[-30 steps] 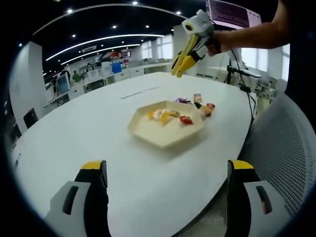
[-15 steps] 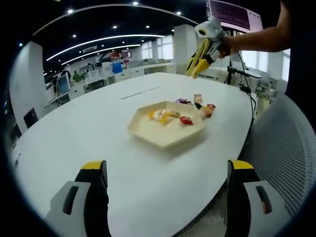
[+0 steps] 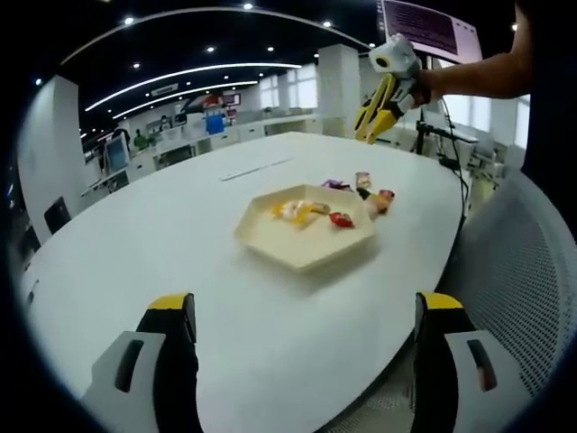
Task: Place the target food into the container with the food tongs after gripping and lifting it, then release it inside without dropping or visibly crushing the food.
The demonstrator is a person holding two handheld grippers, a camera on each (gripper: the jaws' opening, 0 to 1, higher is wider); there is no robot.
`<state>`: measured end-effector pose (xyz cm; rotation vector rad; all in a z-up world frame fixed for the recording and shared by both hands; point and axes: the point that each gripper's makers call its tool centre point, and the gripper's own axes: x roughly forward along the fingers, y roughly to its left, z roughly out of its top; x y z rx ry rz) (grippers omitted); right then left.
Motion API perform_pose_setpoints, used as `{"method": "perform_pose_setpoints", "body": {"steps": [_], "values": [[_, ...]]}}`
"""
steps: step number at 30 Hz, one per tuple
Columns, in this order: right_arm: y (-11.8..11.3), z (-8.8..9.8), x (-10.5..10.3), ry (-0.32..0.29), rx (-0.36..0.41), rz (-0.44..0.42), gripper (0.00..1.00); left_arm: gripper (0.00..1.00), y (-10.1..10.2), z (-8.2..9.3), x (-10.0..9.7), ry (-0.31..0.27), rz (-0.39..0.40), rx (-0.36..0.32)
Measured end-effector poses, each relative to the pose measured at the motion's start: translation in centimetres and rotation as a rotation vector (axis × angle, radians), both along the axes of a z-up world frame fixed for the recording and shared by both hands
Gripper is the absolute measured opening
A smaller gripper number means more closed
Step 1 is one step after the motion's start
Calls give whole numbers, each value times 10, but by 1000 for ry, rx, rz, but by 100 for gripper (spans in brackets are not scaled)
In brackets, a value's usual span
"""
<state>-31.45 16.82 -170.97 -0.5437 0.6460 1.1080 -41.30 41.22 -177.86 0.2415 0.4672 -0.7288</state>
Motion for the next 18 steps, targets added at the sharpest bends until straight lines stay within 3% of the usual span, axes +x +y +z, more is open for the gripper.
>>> {"method": "perform_pose_setpoints", "body": {"steps": [9, 18], "values": [[-1, -27, -5, -17, 4, 26, 26, 97, 1, -2, 0, 4, 1, 7], [3, -43, -15, -2, 22, 19, 26, 97, 1, -3, 0, 9, 3, 11]]}}
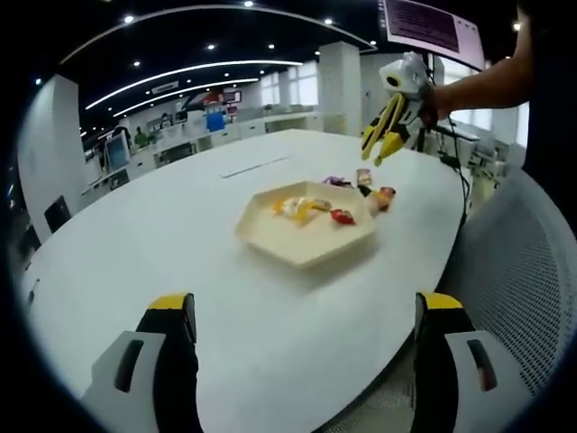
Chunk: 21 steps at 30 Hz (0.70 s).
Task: Place the target food into the container with the food tongs after gripping and lifting it, then release it inside without dropping or visibly crushing the food.
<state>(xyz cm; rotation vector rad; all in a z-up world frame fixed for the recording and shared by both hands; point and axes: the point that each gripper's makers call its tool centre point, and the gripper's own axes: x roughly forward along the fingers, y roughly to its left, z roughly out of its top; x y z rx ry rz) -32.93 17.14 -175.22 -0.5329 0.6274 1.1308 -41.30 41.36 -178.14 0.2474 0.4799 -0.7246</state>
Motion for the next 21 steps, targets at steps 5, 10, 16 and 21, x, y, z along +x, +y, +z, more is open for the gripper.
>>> {"method": "perform_pose_setpoints", "body": {"steps": [5, 10, 16, 21], "values": [[0, -6, -2, 6, -1, -1, 26, 98, -1, -1, -1, 5, -2, 0], [0, -16, -4, 21, -6, 5, 27, 97, -2, -2, -1, 6, -8, 3], [5, -27, -5, 35, -6, 6, 27, 97, -2, -3, -1, 9, -12, 9], [8, -37, -5, 43, -24, 10, 27, 97, -2, -3, -2, 14, -11, 10]]}}
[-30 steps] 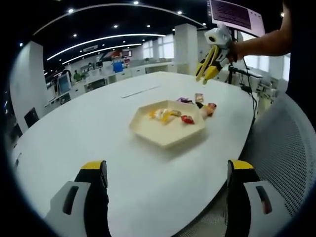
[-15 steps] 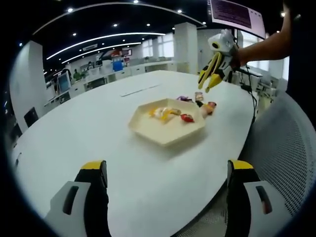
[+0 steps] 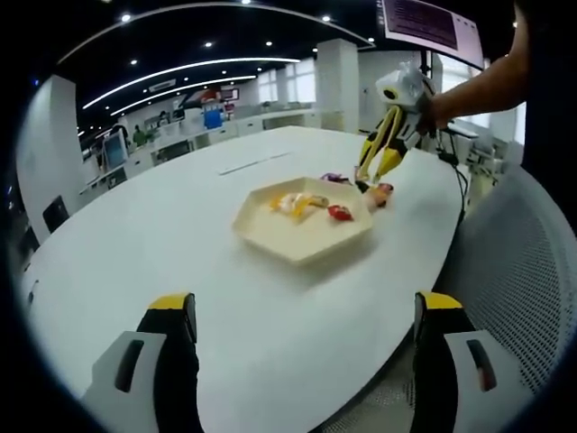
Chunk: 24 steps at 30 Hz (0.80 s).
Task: Place the target food into the container with the food tongs after gripping and lifting it, then release it inside without dropping or visibly crushing the food.
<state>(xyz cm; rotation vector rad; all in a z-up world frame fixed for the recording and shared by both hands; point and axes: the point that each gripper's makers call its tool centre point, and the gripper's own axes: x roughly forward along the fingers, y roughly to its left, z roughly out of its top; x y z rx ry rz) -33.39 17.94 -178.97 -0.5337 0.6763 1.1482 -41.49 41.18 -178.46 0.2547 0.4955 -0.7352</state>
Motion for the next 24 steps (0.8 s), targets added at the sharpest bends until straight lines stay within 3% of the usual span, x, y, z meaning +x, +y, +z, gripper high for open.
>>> {"method": "perform_pose_setpoints", "body": {"steps": [24], "values": [[1, -36, -1, 74, -40, -27, 28, 97, -1, -3, -2, 14, -11, 11]]}}
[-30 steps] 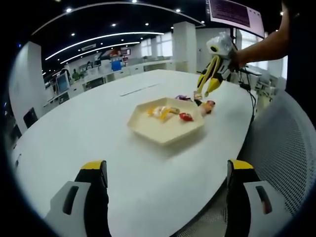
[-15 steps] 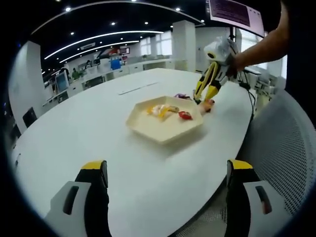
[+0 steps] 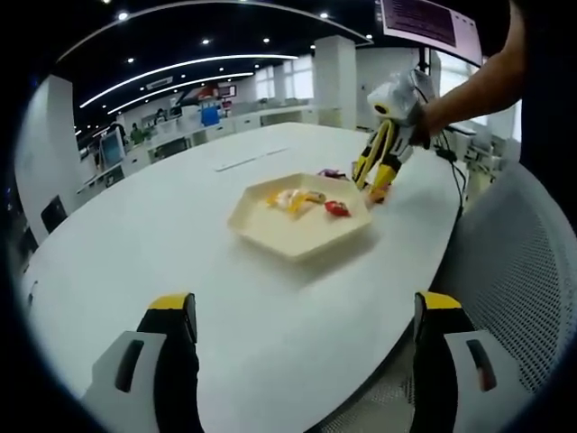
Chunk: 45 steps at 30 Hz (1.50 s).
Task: Place the target food into the container with the food tongs after gripping and lifting it, then release it inside without dropping or visibly crushing the food.
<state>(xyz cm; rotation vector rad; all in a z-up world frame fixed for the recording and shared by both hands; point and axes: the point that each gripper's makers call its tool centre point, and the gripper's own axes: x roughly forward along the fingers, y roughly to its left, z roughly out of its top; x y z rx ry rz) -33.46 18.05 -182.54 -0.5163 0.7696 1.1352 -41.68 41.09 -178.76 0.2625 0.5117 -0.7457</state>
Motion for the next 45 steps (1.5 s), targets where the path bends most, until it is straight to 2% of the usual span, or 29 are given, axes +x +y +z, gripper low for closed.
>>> {"method": "perform_pose_setpoints", "body": {"steps": [4, 10, 17, 28, 39, 45], "values": [[-4, -10, -1, 27, -38, -18, 29, 96, 1, -1, 0, 2, 2, -1], [-4, -12, 0, 30, -36, -42, 27, 96, 1, -1, 1, 0, 4, -1], [-5, -11, 3, 47, -39, -99, 23, 96, 1, 0, 0, -2, 4, 3], [-15, -8, 0, 55, -40, -110, 24, 95, 1, 0, 0, -3, 4, 4], [-32, 8, 1, 39, -48, -118, 24, 97, 1, 1, 0, -3, 4, -4], [-40, 16, 4, 30, -53, -121, 24, 99, -2, 3, 0, -1, 1, -33]]}}
